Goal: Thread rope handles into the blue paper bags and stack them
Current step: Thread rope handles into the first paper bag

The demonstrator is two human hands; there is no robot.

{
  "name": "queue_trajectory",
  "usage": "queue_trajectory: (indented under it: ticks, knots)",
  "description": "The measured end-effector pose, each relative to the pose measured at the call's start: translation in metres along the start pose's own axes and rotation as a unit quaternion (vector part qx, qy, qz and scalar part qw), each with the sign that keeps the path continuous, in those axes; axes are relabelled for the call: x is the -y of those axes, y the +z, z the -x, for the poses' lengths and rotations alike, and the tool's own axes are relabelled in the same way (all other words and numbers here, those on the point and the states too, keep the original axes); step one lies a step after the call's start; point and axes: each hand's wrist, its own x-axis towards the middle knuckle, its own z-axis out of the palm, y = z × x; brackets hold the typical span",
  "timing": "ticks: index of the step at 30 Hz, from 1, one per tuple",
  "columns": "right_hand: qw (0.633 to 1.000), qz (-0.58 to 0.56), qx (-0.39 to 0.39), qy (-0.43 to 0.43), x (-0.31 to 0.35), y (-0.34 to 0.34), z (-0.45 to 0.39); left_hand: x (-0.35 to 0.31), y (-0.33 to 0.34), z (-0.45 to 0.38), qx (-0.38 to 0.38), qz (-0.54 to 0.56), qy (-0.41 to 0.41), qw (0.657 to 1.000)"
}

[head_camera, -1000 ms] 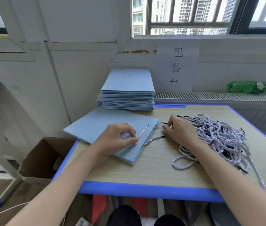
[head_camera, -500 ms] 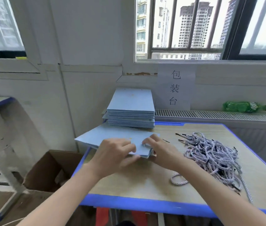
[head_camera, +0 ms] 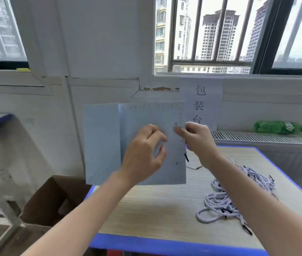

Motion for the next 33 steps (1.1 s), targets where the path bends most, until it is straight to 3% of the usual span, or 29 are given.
queue_trajectory:
  ticks: [3,5,9,11,15,17,19,22,27,30,33]
  knots:
    - [0.993,0.013,0.075,0.090,-0.029,0.006,0.012,0.004,0.022,0.013,0.067,0.007,-0.038,0.997]
    - [0.977,0.151,0.101,0.112,-0.054,0.006,0.015,0.008,0.038,0.024,0.126,0.016,-0.055,0.990]
    - [0.903,0.370,0.170,0.136,-0.084,0.000,0.015,0.018,0.064,0.037,0.236,0.009,-0.097,0.967]
    - [0.902,0.393,0.139,0.116,-0.091,-0.009,0.019,0.022,0.073,0.040,0.269,-0.007,-0.119,0.956]
    - [0.913,0.406,0.001,0.046,-0.102,-0.035,0.026,0.026,0.080,0.047,0.254,0.001,-0.142,0.957]
    - [0.901,0.428,-0.069,0.035,-0.103,-0.048,0.021,0.024,0.080,0.048,0.266,-0.030,-0.129,0.955]
    - [0.874,0.477,-0.060,0.072,-0.104,-0.055,0.018,0.019,0.079,0.049,0.281,-0.090,-0.117,0.948]
    - [0.827,0.545,0.028,0.134,-0.110,-0.058,0.019,0.008,0.082,0.051,0.299,-0.157,-0.122,0.933]
    - [0.868,0.485,0.077,0.071,-0.101,-0.047,0.023,0.008,0.078,0.050,0.333,-0.142,-0.123,0.924]
    - [0.910,0.388,0.144,0.009,-0.088,-0.033,0.032,0.020,0.063,0.052,0.352,-0.063,-0.127,0.925]
    - [0.923,0.314,0.219,-0.042,-0.072,-0.018,0.043,0.025,0.050,0.060,0.359,-0.073,-0.136,0.920]
